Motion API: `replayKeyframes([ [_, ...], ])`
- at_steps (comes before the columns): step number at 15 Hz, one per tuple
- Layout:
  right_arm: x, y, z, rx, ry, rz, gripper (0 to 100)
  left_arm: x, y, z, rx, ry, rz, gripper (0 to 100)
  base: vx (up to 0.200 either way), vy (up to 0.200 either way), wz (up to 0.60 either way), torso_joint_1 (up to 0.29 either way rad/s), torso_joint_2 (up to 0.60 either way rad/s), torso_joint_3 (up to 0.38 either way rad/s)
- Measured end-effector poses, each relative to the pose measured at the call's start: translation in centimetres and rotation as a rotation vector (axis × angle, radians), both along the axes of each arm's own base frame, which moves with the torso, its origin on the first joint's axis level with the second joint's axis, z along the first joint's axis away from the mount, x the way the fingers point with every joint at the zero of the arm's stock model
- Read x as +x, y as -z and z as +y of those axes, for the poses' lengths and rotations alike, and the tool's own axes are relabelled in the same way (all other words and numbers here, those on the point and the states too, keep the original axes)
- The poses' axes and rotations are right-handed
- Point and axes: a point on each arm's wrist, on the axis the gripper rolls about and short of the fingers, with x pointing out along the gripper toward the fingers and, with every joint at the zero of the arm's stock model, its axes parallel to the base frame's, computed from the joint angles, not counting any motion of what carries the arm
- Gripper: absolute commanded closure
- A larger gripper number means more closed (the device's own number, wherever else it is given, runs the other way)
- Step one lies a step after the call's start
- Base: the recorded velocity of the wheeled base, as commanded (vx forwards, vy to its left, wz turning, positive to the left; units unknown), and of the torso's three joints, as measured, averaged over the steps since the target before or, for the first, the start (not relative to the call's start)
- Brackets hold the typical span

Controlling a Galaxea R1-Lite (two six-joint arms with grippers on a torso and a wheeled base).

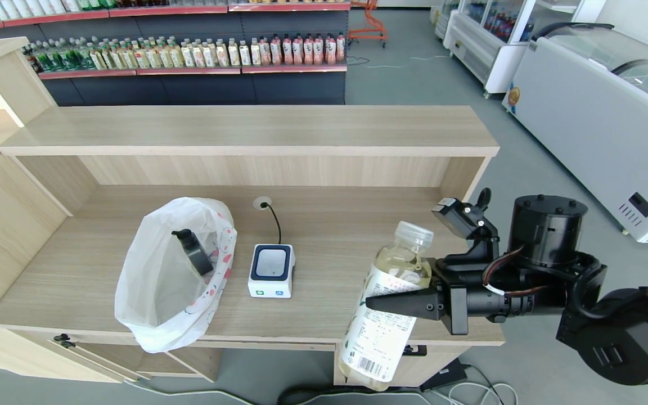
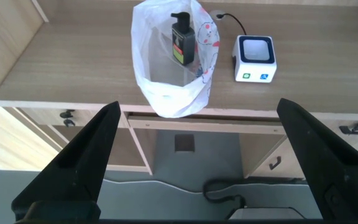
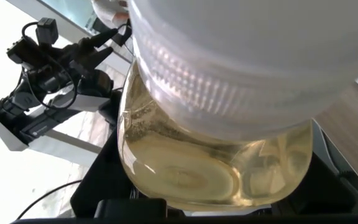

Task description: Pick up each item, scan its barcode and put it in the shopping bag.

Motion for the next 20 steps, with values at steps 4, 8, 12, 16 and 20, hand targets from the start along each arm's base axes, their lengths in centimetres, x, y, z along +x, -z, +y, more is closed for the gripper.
replayKeyframes([
  [4, 0.1, 0.0, 0.1, 0.000, 0.003, -0.001, 100, 0.0, 0.0, 0.0, 0.000, 0.000, 0.000, 0, 0.000, 0.000, 0.00, 0.000, 0.00, 0.000],
  [8, 1.1, -0.8, -1.4, -0.044, 0.241, -0.208, 100, 0.0, 0.0, 0.0, 0.000, 0.000, 0.000, 0, 0.000, 0.000, 0.00, 0.000, 0.00, 0.000],
  [12, 1.9, -1.3, -3.6, -0.277, 0.661, -0.560, 100, 0.0, 0.0, 0.0, 0.000, 0.000, 0.000, 0, 0.000, 0.000, 0.00, 0.000, 0.00, 0.000],
  [16, 2.2, -1.5, -4.8, -0.413, 0.807, -0.922, 100, 0.0, 0.0, 0.0, 0.000, 0.000, 0.000, 0, 0.000, 0.000, 0.00, 0.000, 0.00, 0.000],
  [20, 2.8, -0.5, -4.8, -0.498, 0.804, -1.120, 100, 0.0, 0.0, 0.0, 0.000, 0.000, 0.000, 0, 0.000, 0.000, 0.00, 0.000, 0.00, 0.000],
])
